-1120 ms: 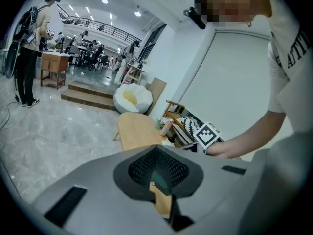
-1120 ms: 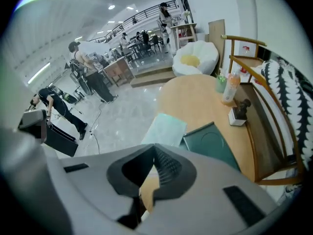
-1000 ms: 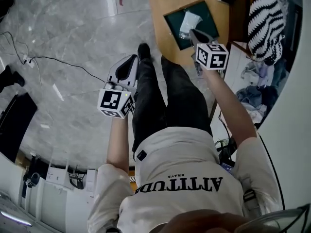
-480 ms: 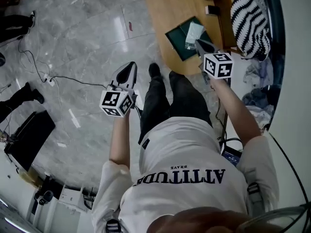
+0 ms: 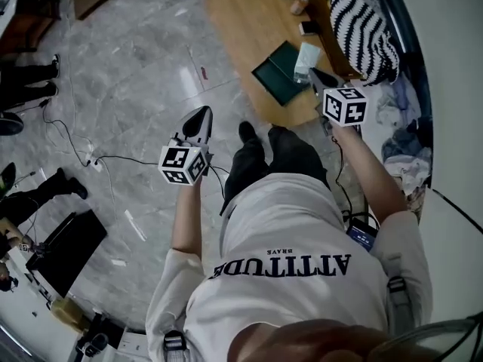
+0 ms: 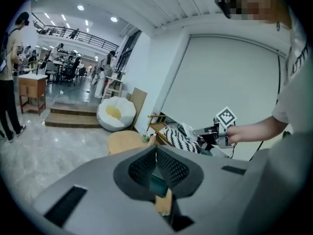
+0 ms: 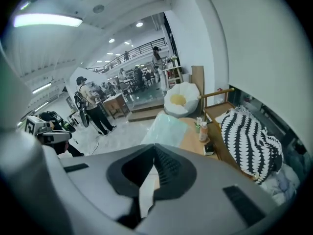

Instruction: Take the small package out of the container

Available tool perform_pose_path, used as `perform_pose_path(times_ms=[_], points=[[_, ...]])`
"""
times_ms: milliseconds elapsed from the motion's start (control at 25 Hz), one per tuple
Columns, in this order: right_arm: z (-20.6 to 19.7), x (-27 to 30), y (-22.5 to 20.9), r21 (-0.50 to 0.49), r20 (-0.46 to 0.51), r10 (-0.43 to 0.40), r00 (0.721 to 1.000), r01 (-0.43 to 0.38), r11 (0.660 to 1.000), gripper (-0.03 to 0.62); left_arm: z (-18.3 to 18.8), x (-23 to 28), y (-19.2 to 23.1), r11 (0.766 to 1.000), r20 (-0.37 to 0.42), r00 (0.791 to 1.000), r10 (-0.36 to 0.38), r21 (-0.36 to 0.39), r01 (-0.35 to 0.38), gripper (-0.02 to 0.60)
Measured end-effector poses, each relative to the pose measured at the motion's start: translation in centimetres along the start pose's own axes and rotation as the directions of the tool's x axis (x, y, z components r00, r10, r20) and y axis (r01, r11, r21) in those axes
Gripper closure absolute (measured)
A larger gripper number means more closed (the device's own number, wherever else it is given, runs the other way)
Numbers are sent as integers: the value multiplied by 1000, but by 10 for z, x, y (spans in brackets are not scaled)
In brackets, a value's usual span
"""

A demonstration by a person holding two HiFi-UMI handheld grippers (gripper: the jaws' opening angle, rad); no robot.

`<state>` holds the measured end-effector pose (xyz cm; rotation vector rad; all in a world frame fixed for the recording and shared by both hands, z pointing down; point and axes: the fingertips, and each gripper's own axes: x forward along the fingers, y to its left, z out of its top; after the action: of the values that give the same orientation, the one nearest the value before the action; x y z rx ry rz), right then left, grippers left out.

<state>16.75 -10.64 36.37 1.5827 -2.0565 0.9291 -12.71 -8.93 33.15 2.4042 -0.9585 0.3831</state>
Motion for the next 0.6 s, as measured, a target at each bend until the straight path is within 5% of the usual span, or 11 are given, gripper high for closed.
perform_pose_path(times_ms=[600], points=[[15, -153, -4, 47, 174, -111, 978, 105, 993, 572, 45, -14, -70, 975, -27, 985, -169, 141, 171, 558]])
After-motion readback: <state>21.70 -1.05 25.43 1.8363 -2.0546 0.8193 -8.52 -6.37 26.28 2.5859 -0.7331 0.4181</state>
